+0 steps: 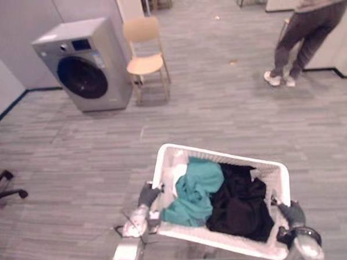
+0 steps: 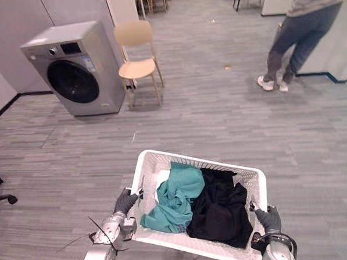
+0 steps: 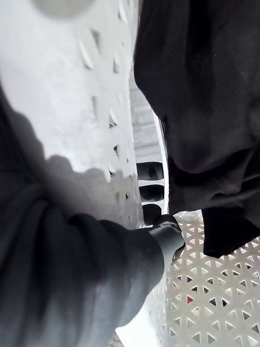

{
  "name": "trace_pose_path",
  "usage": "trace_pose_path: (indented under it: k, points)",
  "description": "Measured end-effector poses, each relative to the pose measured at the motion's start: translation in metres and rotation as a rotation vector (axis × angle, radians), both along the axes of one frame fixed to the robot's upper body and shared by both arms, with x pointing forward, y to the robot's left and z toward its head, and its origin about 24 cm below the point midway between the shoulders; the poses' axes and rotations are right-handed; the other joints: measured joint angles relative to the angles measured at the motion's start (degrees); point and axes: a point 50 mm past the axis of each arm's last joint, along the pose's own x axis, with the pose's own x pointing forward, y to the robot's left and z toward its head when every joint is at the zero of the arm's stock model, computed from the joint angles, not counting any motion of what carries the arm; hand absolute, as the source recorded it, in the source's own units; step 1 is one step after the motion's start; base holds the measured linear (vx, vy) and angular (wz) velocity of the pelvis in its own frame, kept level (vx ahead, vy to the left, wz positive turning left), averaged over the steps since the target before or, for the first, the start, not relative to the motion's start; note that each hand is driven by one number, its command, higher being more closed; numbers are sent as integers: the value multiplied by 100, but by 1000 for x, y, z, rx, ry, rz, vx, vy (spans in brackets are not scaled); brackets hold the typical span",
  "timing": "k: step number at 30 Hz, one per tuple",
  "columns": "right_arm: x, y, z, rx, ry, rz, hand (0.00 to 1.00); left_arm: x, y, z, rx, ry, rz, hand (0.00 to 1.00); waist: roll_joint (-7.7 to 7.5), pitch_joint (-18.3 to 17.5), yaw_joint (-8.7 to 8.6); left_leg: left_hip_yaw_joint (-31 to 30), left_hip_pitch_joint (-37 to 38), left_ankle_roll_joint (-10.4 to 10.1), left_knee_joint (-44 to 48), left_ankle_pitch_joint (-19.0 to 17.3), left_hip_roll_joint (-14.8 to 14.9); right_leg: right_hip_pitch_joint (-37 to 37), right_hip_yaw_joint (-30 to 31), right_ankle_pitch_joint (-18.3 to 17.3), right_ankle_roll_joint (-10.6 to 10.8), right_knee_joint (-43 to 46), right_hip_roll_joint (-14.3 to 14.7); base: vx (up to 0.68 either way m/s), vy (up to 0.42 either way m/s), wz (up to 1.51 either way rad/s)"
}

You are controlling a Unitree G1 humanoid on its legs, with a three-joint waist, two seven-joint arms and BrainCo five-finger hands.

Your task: Pick up the laundry basket with both hands and put the clothes into the washing machine.

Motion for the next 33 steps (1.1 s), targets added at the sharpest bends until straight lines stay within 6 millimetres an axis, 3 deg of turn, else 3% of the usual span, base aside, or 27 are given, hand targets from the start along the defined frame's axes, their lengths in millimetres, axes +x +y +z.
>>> trace_pose_path:
  k: [1,3,5,6,7,8,13,15,18,21,25,27,29,31,33]
  points:
    - [0,0,0,-2,0,4,100,-1,1,-1,0,0,3,100,14,6,117,356,-280,281,-547,-319,134,264,150,-69,-9,-204,-40,302,42,-37]
    - [2,1,1,-3,-2,8,100,-4,1,-2,-1,7,6,100,35,14,169,727,-450,355,-1812,-652,201,446,287,-286,-32,-161,-99,261,80,-33]
    - [1,1,1,-12,6,15,100,-8,1,-3,-4,14,11,100,17,-2,149,833,-370,334,-3422,-650,52,509,338,-484,7,-49,-197,297,138,-25]
    - [1,-3,2,-29,7,21,100,-8,-3,-4,-15,16,9,100,19,-2,144,760,-295,230,-4609,-307,-191,461,439,-713,169,144,-240,398,204,-36]
    - [3,-5,3,-36,6,21,100,-8,-5,-4,-21,18,7,100,10,17,137,721,-276,214,-4943,-95,-303,419,528,-891,265,316,-275,276,143,-27]
    - [-12,-9,-16,-25,111,11,100,-21,-10,-23,-16,116,1,100,-108,-169,-149,864,748,319,-6317,-22,-828,-560,1177,109,1138,-128,-896,146,77,-12]
    - [-13,-9,-17,-24,115,9,100,-21,-10,-24,-15,116,1,100,-111,-167,-158,860,750,318,-6346,-24,-828,-565,1174,108,1139,-136,-897,0,0,0]
    - [-15,-6,-34,28,171,-3,100,-21,-6,-29,7,142,-8,100,-143,-160,-184,863,783,311,-6462,-18,-817,-553,1152,129,1137,-213,-920,0,0,0]
    - [-11,-6,-43,56,190,-3,100,-18,-2,-34,25,159,-13,100,-158,-149,-181,867,800,334,-6575,51,-801,-473,1109,292,1154,-511,-923,1,0,-2]
    - [-3,3,-57,124,230,-12,100,-12,10,-36,78,174,-24,100,-272,-112,-163,891,802,351,-6661,63,-799,-271,1109,614,1206,-1121,-958,12,21,-4]
    - [9,14,-61,203,217,-37,100,6,19,-26,131,125,-52,100,-455,10,-165,754,432,501,-6256,-99,-901,-272,995,713,1308,-1271,-1162,25,61,20]
    - [8,12,-61,227,200,-77,100,18,13,-19,144,91,-89,100,-442,78,-214,400,96,615,-5818,-373,-953,-383,720,633,1432,-880,-1267,9,74,82]
    - [11,3,-55,210,165,-91,100,26,3,-13,129,59,-104,100,-339,246,-237,146,123,760,-5639,-514,-1015,-689,591,582,1506,286,-1216,-6,104,80]
    - [17,2,-48,206,114,-92,100,35,0,-4,127,20,-112,100,-352,325,-267,-114,331,922,-5615,-613,-1136,-1192,464,688,1408,1666,-1180,29,102,78]
    - [22,6,-44,212,88,-82,100,38,6,0,136,1,-86,100,-362,333,-140,-146,546,1217,-5601,-830,-1131,-1509,374,150,1359,1978,-982,120,89,27]
